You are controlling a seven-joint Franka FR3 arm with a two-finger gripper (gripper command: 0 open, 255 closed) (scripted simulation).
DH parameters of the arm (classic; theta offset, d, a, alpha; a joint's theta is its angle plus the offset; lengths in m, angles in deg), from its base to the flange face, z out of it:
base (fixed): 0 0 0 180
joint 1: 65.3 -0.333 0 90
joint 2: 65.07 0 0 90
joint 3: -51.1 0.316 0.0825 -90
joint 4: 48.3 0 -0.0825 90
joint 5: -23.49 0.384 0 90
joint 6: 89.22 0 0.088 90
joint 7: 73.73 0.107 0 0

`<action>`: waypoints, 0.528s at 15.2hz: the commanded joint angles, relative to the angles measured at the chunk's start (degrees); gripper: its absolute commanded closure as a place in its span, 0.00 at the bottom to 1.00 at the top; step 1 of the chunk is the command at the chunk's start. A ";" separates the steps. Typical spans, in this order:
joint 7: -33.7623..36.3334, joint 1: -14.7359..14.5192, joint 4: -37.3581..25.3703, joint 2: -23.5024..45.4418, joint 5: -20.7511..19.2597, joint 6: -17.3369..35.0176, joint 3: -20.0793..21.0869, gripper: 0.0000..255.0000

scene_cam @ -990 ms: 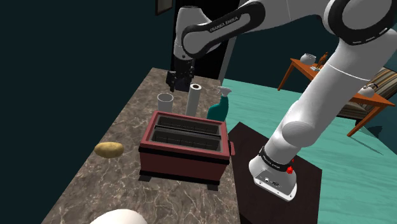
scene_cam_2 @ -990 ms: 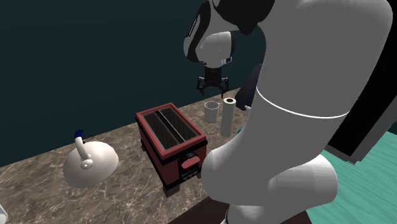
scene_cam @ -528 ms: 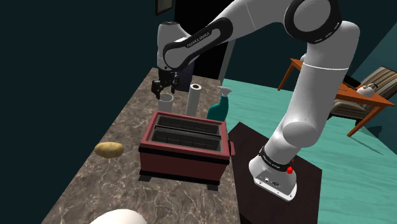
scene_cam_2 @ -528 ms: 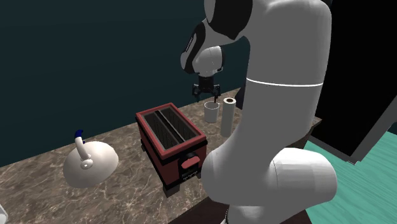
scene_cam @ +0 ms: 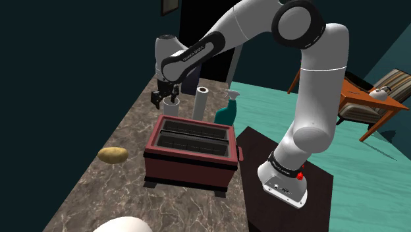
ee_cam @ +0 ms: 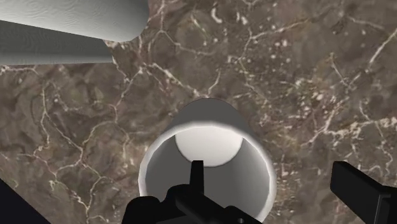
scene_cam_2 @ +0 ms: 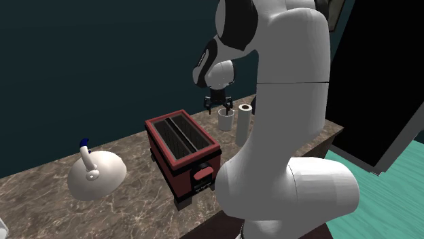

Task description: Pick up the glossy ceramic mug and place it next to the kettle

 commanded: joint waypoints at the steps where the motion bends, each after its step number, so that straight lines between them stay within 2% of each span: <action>1: 0.13 -0.01 0.10 1.19 -0.35 1.31 -0.23 0.00; 8: 0.29 -0.07 0.17 2.05 -0.60 2.22 -0.39 0.00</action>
